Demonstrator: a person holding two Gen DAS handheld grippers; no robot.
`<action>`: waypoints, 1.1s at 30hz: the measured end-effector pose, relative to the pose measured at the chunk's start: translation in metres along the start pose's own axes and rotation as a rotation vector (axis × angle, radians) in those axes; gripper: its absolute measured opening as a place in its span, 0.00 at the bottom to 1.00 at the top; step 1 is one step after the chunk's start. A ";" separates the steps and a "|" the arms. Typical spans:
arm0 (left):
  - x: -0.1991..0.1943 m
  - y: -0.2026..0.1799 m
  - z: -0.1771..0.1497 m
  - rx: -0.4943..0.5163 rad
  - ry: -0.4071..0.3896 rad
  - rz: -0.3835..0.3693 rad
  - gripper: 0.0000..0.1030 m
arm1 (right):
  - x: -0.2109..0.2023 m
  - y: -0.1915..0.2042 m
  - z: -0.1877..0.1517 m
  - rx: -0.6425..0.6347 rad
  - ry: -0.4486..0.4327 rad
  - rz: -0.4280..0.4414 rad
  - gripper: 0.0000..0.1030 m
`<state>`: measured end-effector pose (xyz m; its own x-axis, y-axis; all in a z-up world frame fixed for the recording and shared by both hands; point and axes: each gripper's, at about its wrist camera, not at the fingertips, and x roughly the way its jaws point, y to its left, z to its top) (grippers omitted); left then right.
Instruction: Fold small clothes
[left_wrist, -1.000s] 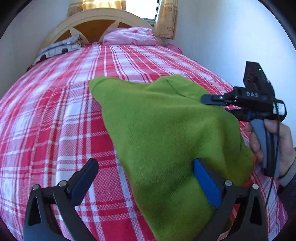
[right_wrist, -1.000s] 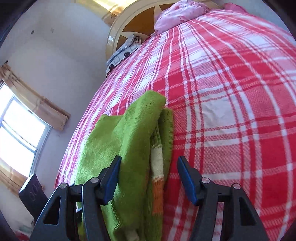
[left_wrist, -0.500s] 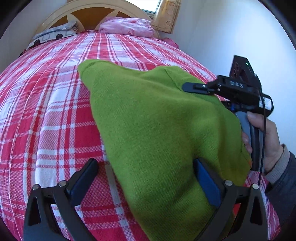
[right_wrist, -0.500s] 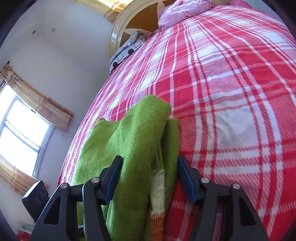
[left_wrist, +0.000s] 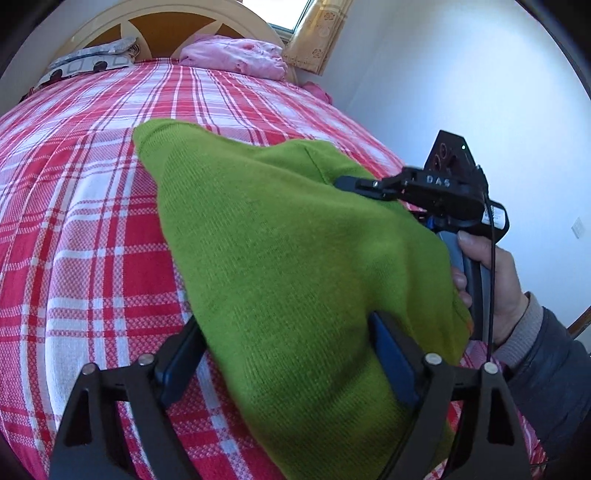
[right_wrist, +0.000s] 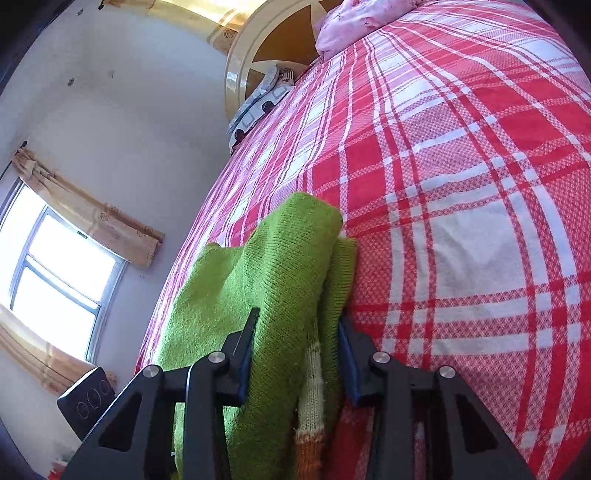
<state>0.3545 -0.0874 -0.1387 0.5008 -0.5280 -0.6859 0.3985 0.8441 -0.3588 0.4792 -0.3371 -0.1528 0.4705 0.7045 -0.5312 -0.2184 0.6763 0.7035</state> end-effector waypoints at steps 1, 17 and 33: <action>-0.001 0.000 -0.001 0.002 -0.004 -0.003 0.81 | 0.000 0.002 -0.002 -0.018 0.010 0.018 0.28; 0.004 -0.014 0.000 0.066 0.006 0.071 0.79 | 0.006 0.003 0.001 -0.039 0.021 0.046 0.26; -0.003 -0.025 0.002 0.119 -0.008 0.116 0.52 | 0.002 0.009 -0.009 -0.105 -0.009 0.031 0.26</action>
<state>0.3446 -0.1072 -0.1263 0.5544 -0.4284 -0.7135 0.4253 0.8828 -0.1996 0.4703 -0.3277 -0.1511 0.4700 0.7235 -0.5057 -0.3205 0.6737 0.6659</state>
